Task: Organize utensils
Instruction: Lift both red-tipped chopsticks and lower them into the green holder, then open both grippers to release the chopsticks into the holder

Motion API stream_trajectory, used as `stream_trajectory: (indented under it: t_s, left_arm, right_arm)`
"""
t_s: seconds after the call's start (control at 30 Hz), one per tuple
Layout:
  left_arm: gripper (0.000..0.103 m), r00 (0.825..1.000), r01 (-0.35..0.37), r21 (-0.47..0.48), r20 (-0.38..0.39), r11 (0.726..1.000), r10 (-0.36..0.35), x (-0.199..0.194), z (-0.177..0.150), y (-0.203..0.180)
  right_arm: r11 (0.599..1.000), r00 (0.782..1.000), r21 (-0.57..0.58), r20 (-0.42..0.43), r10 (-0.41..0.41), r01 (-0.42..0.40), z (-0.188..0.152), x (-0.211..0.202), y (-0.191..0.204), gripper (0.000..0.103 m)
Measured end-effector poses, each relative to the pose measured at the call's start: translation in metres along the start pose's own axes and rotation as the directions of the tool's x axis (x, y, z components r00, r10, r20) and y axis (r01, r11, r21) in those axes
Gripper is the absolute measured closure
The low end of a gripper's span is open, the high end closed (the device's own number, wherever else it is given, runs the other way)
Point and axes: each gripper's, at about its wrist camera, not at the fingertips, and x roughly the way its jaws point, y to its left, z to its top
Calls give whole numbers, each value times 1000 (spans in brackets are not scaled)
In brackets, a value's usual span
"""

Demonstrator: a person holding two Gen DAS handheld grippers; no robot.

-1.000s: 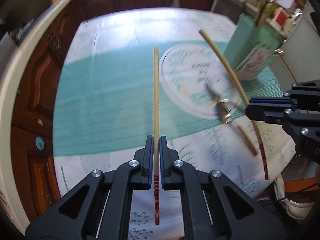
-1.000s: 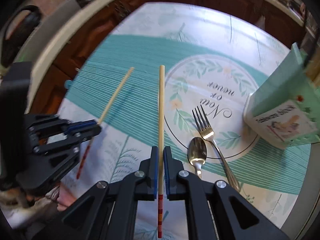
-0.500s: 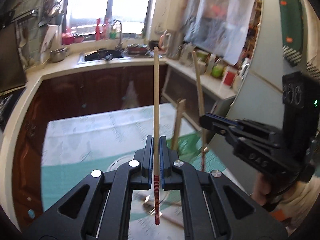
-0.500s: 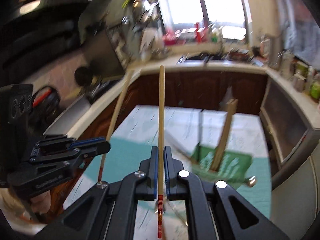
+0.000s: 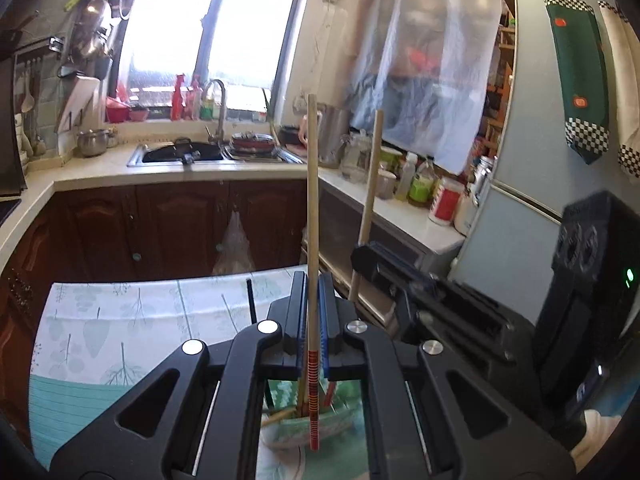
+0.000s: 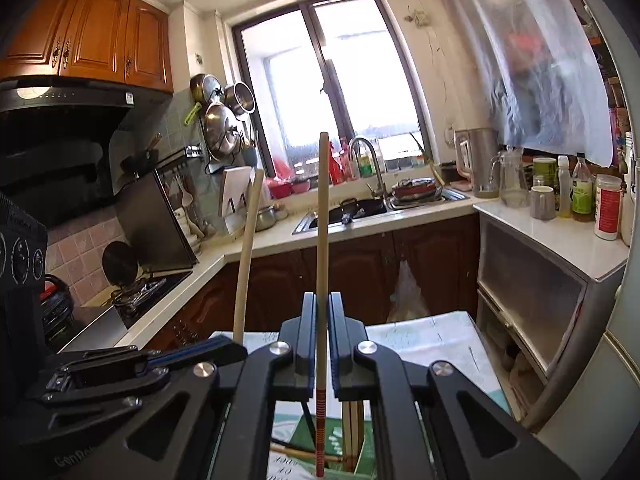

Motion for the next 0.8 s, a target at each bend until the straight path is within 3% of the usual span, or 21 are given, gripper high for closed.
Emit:
stream_trajectory:
  t_s: [0.23, 0.43, 0.53, 0.63, 0.7, 0.77, 0.8]
  left_arm:
    - [100, 996, -48, -4, 70, 999, 48, 38, -26, 12]
    - [100, 993, -73, 40, 91, 996, 69, 58, -48, 10]
    - [99, 995, -78, 45, 71, 996, 75, 62, -55, 12]
    - [94, 997, -79, 59, -12, 995, 80, 65, -54, 14]
    - [88, 995, -82, 69, -47, 994, 86, 61, -55, 15]
    - [53, 994, -94, 68, -52, 993, 98, 53, -53, 18]
    - [45, 993, -107, 62, -43, 992, 110, 46, -52, 20]
  right_arm:
    - [999, 997, -50, 73, 12, -8, -23, 14, -3, 98]
    - [1000, 998, -9, 49, 26, -25, -39, 22, -22, 98]
    - [999, 999, -9, 29, 42, -42, -45, 23, -26, 98]
    - [997, 997, -36, -16, 75, -75, -51, 24, -24, 98]
    - [993, 994, -66, -44, 98, -101, -55, 24, -21, 98]
    - [988, 988, -77, -88, 124, -130, -56, 24, -19, 97]
    - [987, 983, -72, -122, 134, -144, -56, 26, -19, 97]
